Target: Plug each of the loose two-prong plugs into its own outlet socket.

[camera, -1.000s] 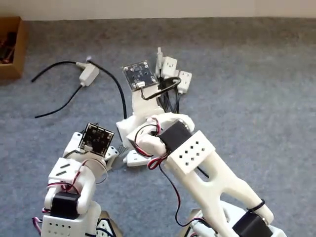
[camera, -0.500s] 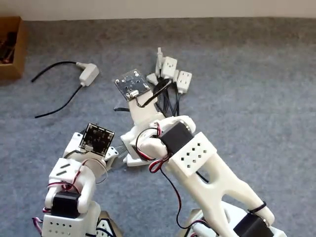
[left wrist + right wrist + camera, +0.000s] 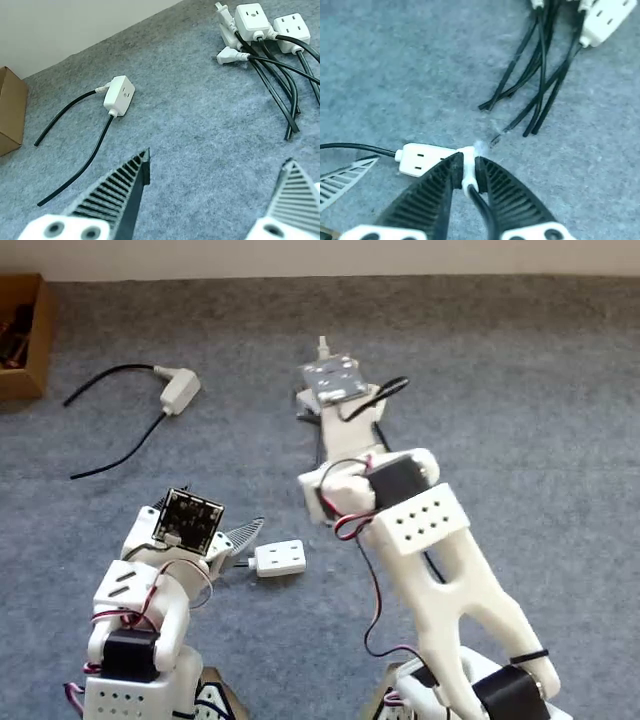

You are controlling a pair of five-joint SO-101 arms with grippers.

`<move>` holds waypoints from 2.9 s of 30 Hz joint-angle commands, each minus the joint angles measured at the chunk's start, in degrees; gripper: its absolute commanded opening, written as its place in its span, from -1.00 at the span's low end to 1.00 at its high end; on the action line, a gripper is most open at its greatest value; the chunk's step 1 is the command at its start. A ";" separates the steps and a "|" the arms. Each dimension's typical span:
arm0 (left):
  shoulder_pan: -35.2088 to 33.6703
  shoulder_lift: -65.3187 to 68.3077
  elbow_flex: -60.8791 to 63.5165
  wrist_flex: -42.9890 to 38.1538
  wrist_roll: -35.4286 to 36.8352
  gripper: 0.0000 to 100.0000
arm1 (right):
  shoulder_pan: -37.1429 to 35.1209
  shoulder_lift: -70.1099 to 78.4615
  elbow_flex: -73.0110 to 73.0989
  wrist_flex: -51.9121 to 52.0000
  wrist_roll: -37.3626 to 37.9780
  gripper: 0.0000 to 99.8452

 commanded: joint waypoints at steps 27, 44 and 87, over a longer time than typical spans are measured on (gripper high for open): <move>-12.53 -0.57 6.37 -8.09 0.35 -0.26 | -5.85 -0.48 4.44 -1.19 -6.24 -0.98; -12.44 -0.48 6.64 -7.91 0.35 -0.26 | -8.84 13.23 -4.88 1.80 -11.08 -0.98; -12.09 -0.57 7.87 -7.91 0.35 -0.26 | -9.27 14.20 -2.07 0.04 -23.65 -0.99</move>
